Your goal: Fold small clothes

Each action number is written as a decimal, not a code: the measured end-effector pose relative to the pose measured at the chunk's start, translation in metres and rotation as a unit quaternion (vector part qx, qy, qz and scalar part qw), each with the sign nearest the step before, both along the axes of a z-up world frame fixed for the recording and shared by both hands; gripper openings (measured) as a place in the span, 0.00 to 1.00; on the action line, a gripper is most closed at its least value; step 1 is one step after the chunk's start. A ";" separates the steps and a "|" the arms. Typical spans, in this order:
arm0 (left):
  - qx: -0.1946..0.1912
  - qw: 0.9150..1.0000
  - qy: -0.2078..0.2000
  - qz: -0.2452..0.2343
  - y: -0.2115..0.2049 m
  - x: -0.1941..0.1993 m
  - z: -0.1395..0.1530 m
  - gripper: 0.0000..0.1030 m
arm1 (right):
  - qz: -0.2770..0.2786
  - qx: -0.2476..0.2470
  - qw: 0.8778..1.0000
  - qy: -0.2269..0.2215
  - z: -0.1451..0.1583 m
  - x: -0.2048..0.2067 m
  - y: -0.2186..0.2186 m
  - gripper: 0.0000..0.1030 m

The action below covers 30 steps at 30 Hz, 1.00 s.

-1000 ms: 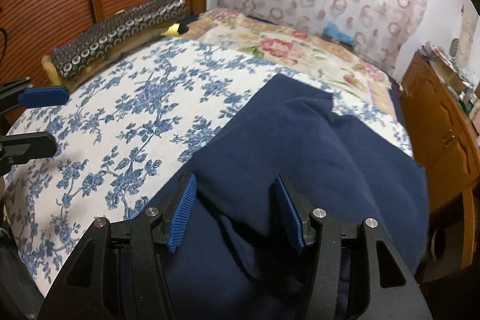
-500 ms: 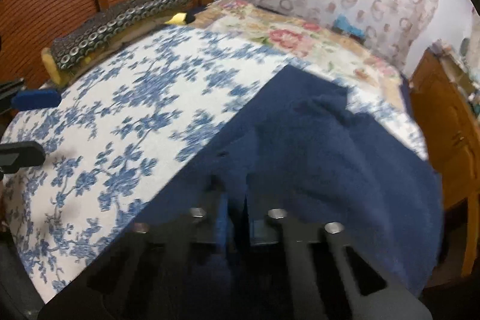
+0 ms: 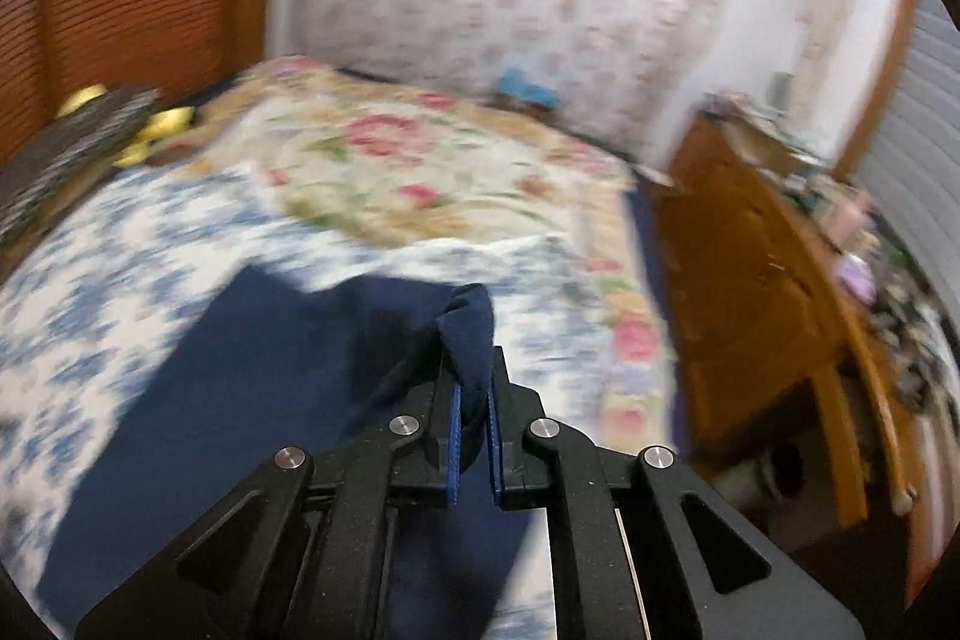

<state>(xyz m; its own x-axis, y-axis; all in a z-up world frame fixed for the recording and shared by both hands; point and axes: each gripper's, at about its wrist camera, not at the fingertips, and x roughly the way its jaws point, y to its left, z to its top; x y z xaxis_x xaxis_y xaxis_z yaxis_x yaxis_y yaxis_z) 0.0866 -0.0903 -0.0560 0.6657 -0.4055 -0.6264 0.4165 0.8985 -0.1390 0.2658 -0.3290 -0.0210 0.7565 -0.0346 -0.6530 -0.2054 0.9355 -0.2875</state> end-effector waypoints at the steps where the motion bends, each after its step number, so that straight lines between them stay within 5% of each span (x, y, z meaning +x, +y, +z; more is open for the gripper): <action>1: 0.001 1.000 0.001 -0.001 -0.001 0.000 -0.001 0.57 | -0.019 -0.007 1.000 -0.004 0.000 0.003 -0.006 0.09; 5: 0.003 1.000 0.002 -0.007 -0.005 -0.001 -0.002 0.57 | -0.045 0.011 0.999 -0.014 0.004 0.000 -0.028 0.19; 9: 0.003 1.000 0.005 -0.011 -0.009 -0.001 -0.003 0.57 | -0.033 0.023 0.999 -0.014 0.005 -0.020 -0.031 0.43; 20: 0.016 0.999 0.007 -0.034 -0.030 -0.005 -0.005 0.57 | 0.057 0.063 0.996 0.025 -0.028 -0.108 0.002 0.43; 30: 0.029 0.998 0.017 -0.054 -0.047 -0.008 -0.013 0.57 | 0.082 0.063 0.993 0.060 -0.065 -0.149 0.022 0.43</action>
<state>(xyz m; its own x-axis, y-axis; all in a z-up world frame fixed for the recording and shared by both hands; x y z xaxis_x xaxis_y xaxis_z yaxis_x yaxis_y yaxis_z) 0.0785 -0.1368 -0.0695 0.5976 -0.4359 -0.6729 0.5078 0.8553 -0.1031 0.1165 -0.3067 -0.0861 0.6622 0.1707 -0.7296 -0.3835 0.9137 -0.1344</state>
